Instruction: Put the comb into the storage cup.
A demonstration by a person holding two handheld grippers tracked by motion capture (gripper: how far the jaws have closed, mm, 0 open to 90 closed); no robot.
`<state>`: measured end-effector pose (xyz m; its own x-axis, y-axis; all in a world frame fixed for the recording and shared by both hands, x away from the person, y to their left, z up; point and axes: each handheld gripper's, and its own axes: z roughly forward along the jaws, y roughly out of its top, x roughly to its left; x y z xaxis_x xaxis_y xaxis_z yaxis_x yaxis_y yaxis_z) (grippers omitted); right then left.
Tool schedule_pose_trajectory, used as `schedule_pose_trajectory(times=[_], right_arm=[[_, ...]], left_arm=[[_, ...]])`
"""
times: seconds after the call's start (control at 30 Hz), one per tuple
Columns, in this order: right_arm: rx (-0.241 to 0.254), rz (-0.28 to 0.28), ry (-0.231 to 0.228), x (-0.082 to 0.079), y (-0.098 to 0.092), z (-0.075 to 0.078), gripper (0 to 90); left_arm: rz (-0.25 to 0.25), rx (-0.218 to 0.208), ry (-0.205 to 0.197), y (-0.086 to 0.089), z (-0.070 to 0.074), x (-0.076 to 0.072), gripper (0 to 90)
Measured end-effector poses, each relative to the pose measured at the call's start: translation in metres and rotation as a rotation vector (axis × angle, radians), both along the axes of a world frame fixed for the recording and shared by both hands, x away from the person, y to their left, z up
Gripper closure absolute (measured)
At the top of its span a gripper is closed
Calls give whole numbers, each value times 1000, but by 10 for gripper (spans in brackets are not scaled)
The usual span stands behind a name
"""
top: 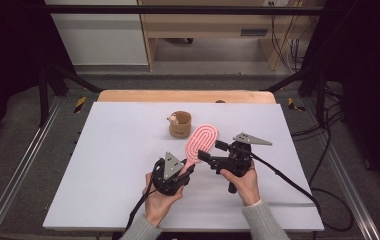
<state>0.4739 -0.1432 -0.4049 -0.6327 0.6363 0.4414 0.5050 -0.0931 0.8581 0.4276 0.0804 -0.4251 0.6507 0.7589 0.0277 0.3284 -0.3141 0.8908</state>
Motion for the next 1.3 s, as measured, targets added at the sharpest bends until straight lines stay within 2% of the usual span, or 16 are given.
schedule_pose_trajectory(times=[0.57,0.8,1.1,1.3], right_arm=[[11,8,37,4,3,-4,213],[23,16,50,4,3,-3,296],[39,46,72,5,1,-2,456],[43,43,92,4,1,-1,506]], left_arm=[[-11,-4,-15,-5,1,-5,695],[-15,0,-23,-8,1,-7,694],[-18,3,-30,-12,0,-9,694],[-17,5,-40,-13,0,-10,694]])
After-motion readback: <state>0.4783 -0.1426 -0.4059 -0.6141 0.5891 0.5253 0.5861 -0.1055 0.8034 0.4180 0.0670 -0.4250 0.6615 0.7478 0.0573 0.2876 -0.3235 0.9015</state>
